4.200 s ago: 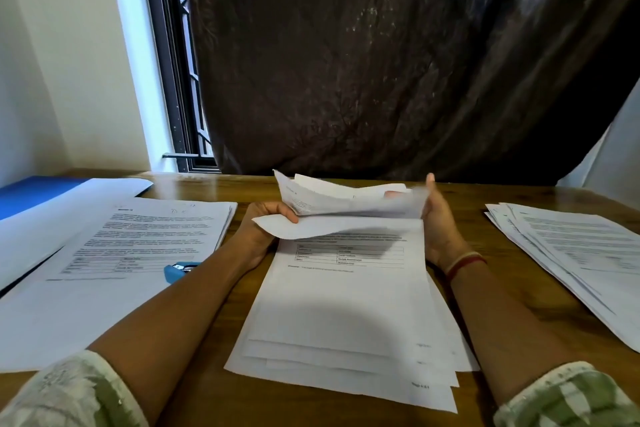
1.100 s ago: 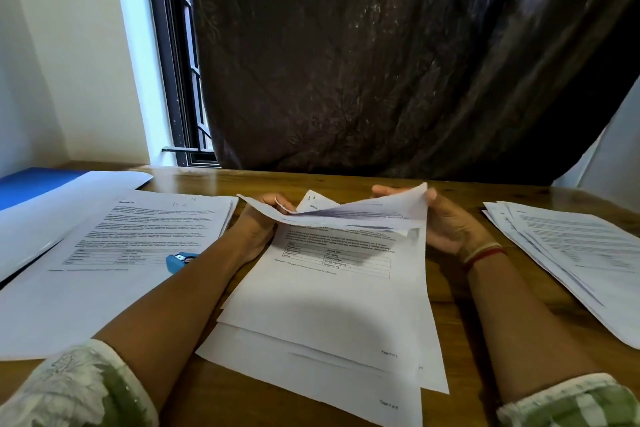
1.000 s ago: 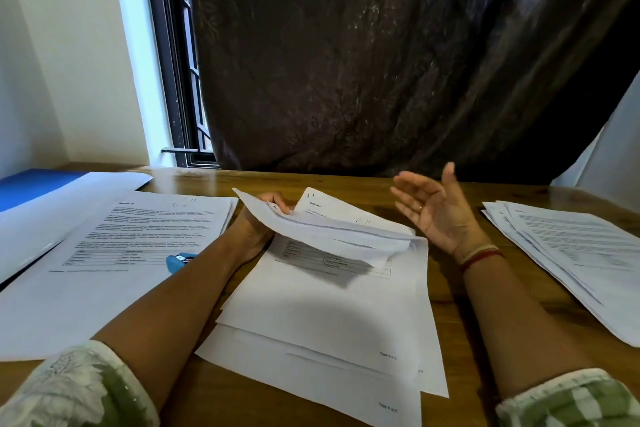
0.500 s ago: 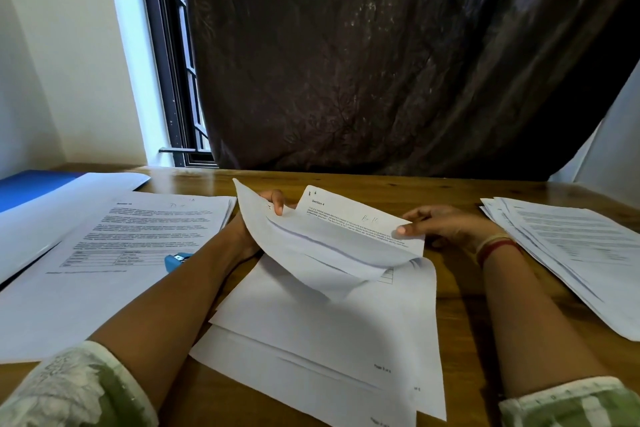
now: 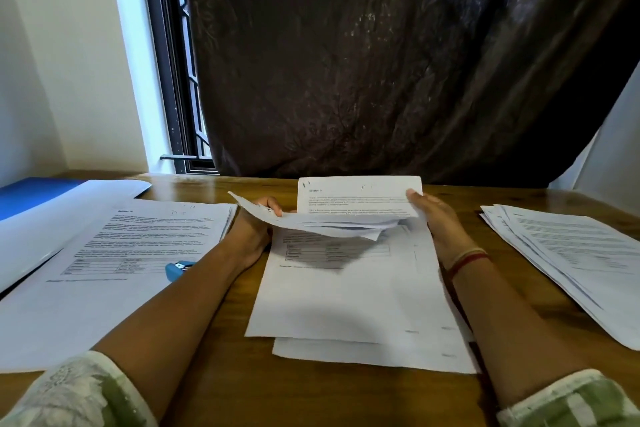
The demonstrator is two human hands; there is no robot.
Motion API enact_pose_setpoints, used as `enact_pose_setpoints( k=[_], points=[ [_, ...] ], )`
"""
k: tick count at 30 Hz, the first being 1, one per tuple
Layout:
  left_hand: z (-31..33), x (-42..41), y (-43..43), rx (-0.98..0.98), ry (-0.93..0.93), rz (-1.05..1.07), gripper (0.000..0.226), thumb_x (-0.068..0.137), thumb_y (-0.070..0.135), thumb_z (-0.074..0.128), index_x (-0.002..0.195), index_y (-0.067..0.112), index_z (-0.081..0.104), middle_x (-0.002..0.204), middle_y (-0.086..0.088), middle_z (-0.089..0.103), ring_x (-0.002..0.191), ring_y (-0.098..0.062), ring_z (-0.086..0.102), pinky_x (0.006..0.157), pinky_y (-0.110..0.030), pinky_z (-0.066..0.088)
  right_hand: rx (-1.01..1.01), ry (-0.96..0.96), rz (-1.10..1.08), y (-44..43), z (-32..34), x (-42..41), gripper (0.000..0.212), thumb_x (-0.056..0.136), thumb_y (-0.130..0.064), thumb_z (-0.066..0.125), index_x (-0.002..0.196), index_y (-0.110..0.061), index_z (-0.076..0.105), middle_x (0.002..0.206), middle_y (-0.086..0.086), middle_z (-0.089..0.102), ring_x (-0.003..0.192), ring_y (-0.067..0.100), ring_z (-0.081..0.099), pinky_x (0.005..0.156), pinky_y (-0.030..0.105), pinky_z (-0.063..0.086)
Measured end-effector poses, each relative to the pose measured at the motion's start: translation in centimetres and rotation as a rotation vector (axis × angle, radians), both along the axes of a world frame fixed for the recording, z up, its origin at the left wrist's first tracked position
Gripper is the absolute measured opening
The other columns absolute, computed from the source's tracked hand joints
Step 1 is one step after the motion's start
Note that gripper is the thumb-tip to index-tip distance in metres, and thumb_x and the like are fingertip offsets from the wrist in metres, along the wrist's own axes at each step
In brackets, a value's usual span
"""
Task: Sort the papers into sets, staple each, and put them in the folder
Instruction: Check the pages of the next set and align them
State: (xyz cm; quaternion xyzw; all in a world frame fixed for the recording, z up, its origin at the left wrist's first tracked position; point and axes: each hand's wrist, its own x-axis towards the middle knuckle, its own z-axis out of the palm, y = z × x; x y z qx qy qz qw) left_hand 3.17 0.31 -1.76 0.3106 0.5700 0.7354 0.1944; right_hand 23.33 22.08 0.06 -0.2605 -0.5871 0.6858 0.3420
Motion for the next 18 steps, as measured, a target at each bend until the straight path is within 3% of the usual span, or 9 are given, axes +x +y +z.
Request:
enact_pose_setpoints(
  k=[2,4,6,9,11,13,15,18],
  points=[
    [0.4,0.2,-0.3,0.002,-0.013,0.06,0.043,0.088,0.019,0.055,0.046,0.02,0.063,0.053,0.004,0.063,0.056,-0.014,0.06,0.051,-0.015,0.049,-0.001,-0.088,0.052,0.2,-0.5,-0.4,0.037,0.091,-0.036,0.062,0.119,-0.012,0.062,0.112,0.015,0.07,0.101,0.036,0.067,0.084,0.046,0.056],
    [1.0,0.3,-0.3,-0.012,-0.08,0.095,0.042,0.097,0.009,0.048,0.056,0.009,0.056,0.046,0.005,0.06,0.054,-0.017,0.057,0.045,-0.013,0.048,0.006,-0.22,0.191,0.5,-0.6,-0.2,0.038,0.09,-0.034,0.066,0.122,-0.014,0.062,0.116,0.017,0.068,0.101,0.036,0.067,0.081,0.043,0.057],
    [1.1,0.4,-0.1,-0.047,-0.082,0.14,0.037,0.097,0.004,0.045,0.06,0.007,0.047,0.043,0.005,0.058,0.055,-0.017,0.056,0.042,-0.015,0.047,0.038,-0.285,0.301,0.8,-0.5,0.6,0.04,0.089,-0.021,0.067,0.128,-0.019,0.058,0.12,0.016,0.066,0.103,0.033,0.068,0.075,0.04,0.059],
    [1.5,1.0,-0.3,-0.096,-0.104,0.179,0.03,0.096,0.006,0.05,0.066,0.011,0.05,0.05,0.005,0.061,0.059,-0.015,0.059,0.047,-0.019,0.049,0.047,-0.348,0.354,1.1,0.0,1.8,0.053,0.086,-0.003,0.067,0.131,-0.026,0.05,0.122,0.012,0.066,0.103,0.031,0.068,0.074,0.04,0.06],
    [1.7,1.3,-0.6,-0.102,-0.148,0.153,0.018,0.093,0.002,0.053,0.08,0.014,0.057,0.073,-0.001,0.068,0.072,-0.021,0.065,0.055,-0.026,0.055,0.133,-0.477,0.218,0.9,0.4,1.8,0.044,0.084,-0.004,0.069,0.124,-0.017,0.057,0.116,0.01,0.068,0.1,0.03,0.068,0.083,0.043,0.058],
    [1.8,1.5,-1.1,-0.106,-0.136,0.104,0.02,0.09,-0.004,0.054,0.092,0.016,0.059,0.09,-0.006,0.069,0.083,-0.026,0.068,0.063,-0.032,0.056,0.271,-0.598,-0.072,0.9,0.6,1.4,0.029,0.085,-0.009,0.07,0.114,-0.012,0.063,0.113,0.009,0.067,0.097,0.028,0.064,0.088,0.039,0.053],
    [1.7,1.7,-1.4,-0.12,-0.041,0.074,0.026,0.089,-0.007,0.053,0.1,0.015,0.061,0.093,-0.006,0.07,0.082,-0.023,0.069,0.064,-0.031,0.056,0.404,-0.543,-0.298,1.0,0.8,1.3,0.021,0.087,-0.011,0.069,0.108,-0.007,0.066,0.115,0.012,0.066,0.093,0.026,0.059,0.083,0.032,0.047],
    [1.5,2.0,-1.7,-0.169,0.042,0.072,0.037,0.086,-0.009,0.054,0.117,0.011,0.059,0.105,-0.009,0.069,0.087,-0.025,0.069,0.064,-0.031,0.056,0.593,-0.419,-0.529,0.8,1.8,1.4,0.02,0.093,-0.018,0.063,0.107,-0.004,0.066,0.114,0.016,0.067,0.094,0.031,0.061,0.083,0.033,0.047]
  ],
)
